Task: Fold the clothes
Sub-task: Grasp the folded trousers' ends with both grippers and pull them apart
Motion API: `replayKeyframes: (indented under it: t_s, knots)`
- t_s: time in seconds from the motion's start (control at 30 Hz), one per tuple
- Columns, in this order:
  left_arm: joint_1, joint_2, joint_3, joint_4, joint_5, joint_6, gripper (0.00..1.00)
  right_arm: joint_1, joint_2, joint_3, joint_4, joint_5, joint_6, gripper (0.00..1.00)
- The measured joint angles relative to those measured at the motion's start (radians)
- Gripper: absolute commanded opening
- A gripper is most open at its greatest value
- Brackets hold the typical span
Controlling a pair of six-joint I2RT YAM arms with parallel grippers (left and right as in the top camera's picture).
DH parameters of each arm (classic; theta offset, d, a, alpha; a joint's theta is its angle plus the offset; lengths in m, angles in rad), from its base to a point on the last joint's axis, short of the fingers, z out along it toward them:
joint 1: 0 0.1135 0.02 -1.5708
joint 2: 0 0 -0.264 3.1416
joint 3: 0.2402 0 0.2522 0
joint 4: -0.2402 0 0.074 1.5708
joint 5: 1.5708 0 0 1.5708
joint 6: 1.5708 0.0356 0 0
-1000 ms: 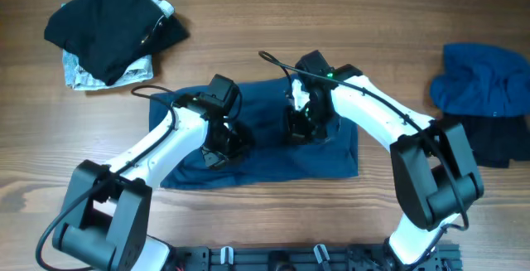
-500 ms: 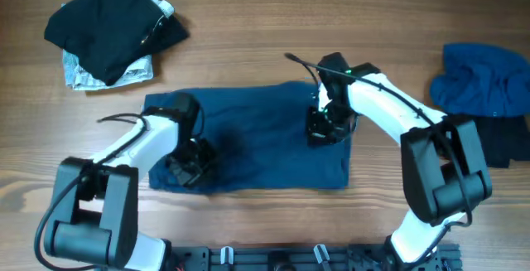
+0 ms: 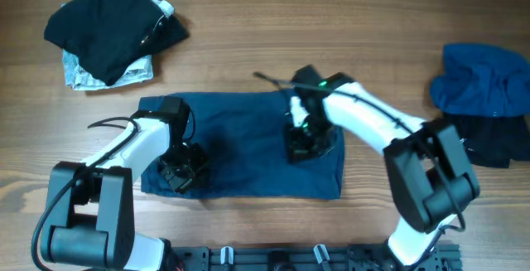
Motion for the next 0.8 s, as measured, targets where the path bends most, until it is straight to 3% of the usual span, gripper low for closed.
replayKeyframes:
  t_s: [0.13,0.4,0.63,0.8]
  knots:
    - [0.0,-0.001,-0.001,0.002,0.002,0.0,0.04,0.113,0.0,-0.002,0.08,-0.015,0.043,0.04]
    - [0.0,-0.003,-0.003,0.003,0.003,0.0,0.04,0.101,0.105,-0.001,0.018,-0.007,0.076,0.03]
    - [0.0,-0.003,-0.011,-0.106,-0.019,0.016,0.04,-0.075,0.104,-0.001,-0.08,0.094,0.087,0.04]
    - [0.0,0.0,-0.017,-0.213,-0.128,0.025,0.04,-0.178,0.099,-0.001,-0.078,0.122,0.087,0.04]
